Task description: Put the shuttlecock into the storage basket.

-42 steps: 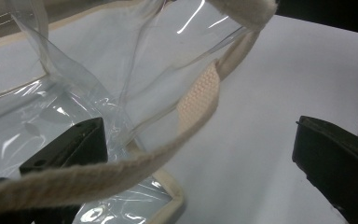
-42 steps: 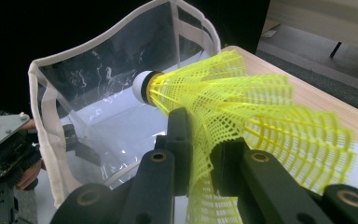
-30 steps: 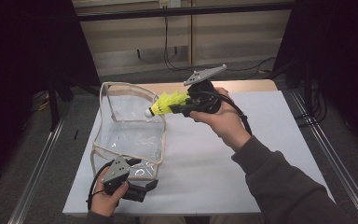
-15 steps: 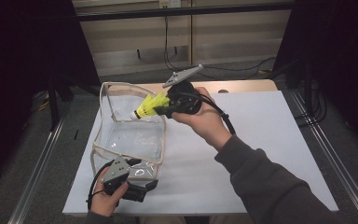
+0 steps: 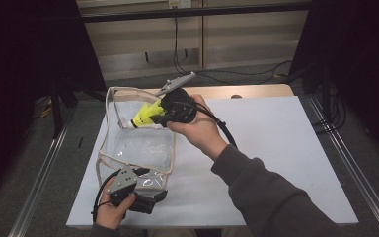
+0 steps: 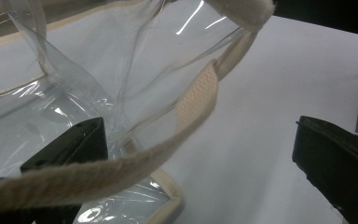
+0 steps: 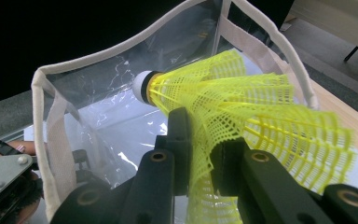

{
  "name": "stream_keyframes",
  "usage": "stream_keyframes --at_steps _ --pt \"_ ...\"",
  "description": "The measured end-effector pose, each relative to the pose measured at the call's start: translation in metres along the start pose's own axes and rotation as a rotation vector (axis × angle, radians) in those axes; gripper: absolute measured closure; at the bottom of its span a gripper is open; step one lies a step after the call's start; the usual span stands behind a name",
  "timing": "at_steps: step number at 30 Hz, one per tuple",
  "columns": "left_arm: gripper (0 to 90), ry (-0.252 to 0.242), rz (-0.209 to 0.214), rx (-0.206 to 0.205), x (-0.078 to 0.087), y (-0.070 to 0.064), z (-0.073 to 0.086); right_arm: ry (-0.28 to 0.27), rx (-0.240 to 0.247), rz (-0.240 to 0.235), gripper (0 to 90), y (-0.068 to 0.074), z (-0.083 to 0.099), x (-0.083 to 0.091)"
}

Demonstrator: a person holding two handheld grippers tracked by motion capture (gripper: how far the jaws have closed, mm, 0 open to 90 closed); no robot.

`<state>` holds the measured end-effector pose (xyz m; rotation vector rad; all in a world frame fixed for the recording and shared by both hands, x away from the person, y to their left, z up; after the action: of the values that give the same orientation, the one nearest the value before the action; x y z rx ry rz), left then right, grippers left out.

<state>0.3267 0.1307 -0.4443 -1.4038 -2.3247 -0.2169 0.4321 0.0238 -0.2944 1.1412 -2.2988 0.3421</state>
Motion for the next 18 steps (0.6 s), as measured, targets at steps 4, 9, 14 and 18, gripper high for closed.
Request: stream_keyframes --at_steps 4,9,14,18 --pt "3.2 -0.003 0.003 0.0 0.0 0.0 0.0 0.007 0.001 0.007 79.8 0.0 -0.001 -0.006" --pt "3.2 -0.003 -0.001 0.0 -0.001 0.0 0.0 0.007 -0.006 0.011 79.8 0.001 -0.002 -0.012" --pt "3.1 0.001 0.001 -0.001 -0.001 0.0 0.001 0.026 0.012 0.028 79.8 0.003 -0.003 -0.02" --pt "3.2 0.0 0.002 -0.004 0.0 0.001 0.001 0.031 0.019 0.031 79.8 0.007 -0.004 -0.028"
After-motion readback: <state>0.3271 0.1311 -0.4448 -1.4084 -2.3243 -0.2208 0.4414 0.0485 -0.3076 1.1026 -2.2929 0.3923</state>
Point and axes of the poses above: each handheld gripper's, and its own axes: x roughly backward along the jaws, z roughly out of its underside, y roughly to its left, the point moved 7 cm from there along -x, roughly forward along the jaws, and after that the axes turned 3 degrees about z, right-handed, at the moved point
